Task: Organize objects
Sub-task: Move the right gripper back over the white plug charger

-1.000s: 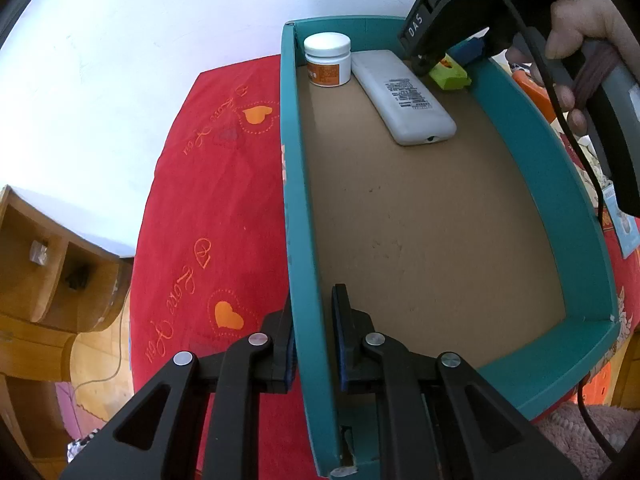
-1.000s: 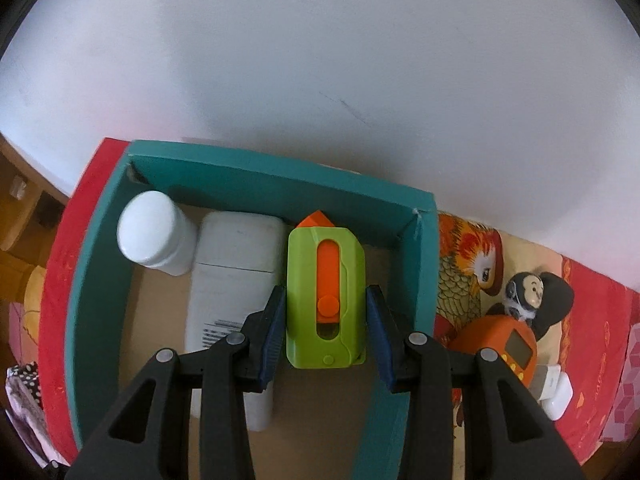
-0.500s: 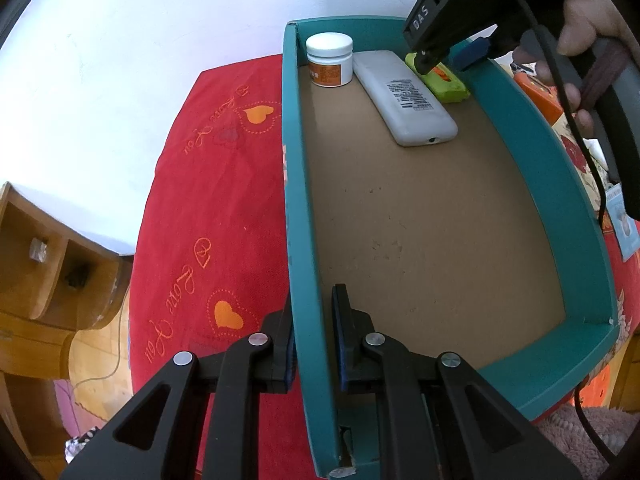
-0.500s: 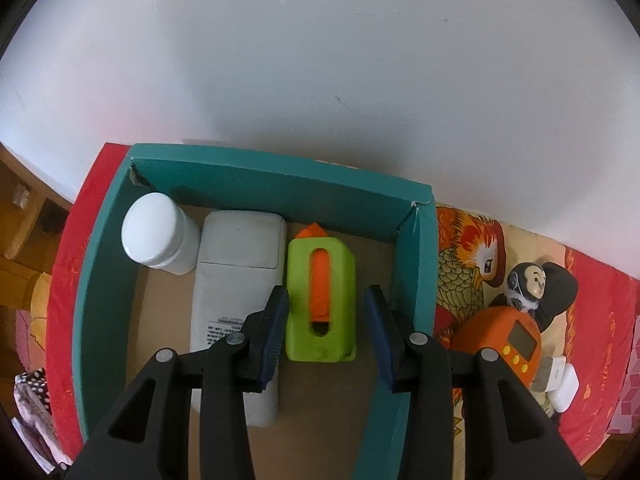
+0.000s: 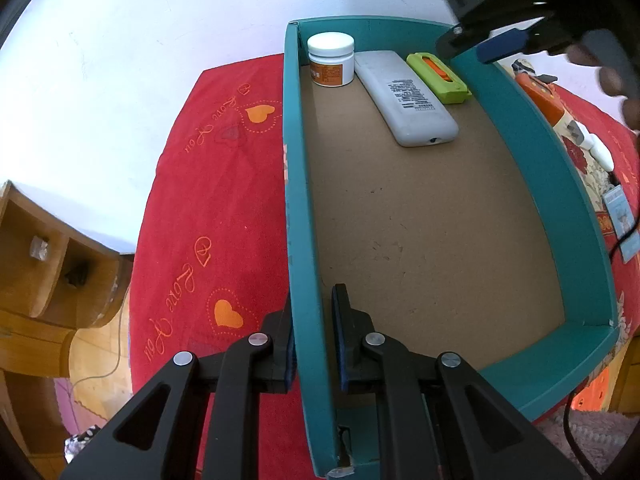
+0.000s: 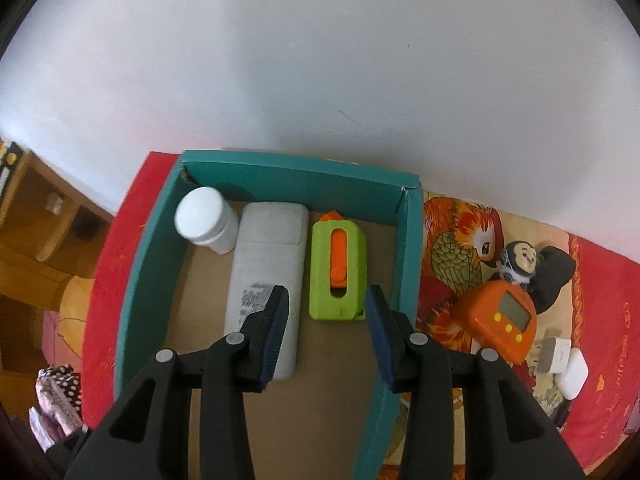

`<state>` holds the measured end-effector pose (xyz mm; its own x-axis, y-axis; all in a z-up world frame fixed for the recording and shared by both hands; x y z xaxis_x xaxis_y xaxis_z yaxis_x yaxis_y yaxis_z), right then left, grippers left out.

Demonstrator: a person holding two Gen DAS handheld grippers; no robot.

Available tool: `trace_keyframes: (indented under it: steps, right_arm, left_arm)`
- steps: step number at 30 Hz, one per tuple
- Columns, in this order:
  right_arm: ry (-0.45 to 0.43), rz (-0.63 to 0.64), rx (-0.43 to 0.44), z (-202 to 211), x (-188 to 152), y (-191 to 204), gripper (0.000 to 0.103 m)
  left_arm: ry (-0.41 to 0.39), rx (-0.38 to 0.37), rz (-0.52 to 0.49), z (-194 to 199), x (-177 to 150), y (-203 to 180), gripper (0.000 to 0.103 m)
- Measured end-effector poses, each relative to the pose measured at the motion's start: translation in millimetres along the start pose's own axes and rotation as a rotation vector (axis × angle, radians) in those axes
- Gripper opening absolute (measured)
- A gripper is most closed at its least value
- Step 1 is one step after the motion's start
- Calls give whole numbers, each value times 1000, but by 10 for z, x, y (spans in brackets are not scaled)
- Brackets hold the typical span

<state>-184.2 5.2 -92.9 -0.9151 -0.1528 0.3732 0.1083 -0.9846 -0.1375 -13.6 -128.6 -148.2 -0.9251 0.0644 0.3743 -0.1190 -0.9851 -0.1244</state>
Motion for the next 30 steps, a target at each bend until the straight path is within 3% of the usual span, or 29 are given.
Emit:
trace_keyframes:
  steps: [11,14,30]
  right_arm:
    - [-12,-6,82,407,-439,-325,39]
    - [-6,-15,86,297,-463,-240,39]
    - [66,-160,71,277,-1316,-1117,40]
  left_arm:
    - [0,-2,0,19,-17,4,14]
    - [1,-4,5,30,-21,15,14]
    - [4,-2,3,39,-51,35,14]
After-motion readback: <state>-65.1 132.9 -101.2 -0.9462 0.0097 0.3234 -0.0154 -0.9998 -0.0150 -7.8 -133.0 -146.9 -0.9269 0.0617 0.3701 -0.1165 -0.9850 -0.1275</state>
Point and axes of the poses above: each gripper's, at about its wrist camera, not at the fingertips, and z roughly against the way its jaws point, y to its left, x to its top, the point moved 6 cm from there along -z, roughly the way its jaws point, and after that the axes turned 12 degrees about -x, right-handed, at the moved point
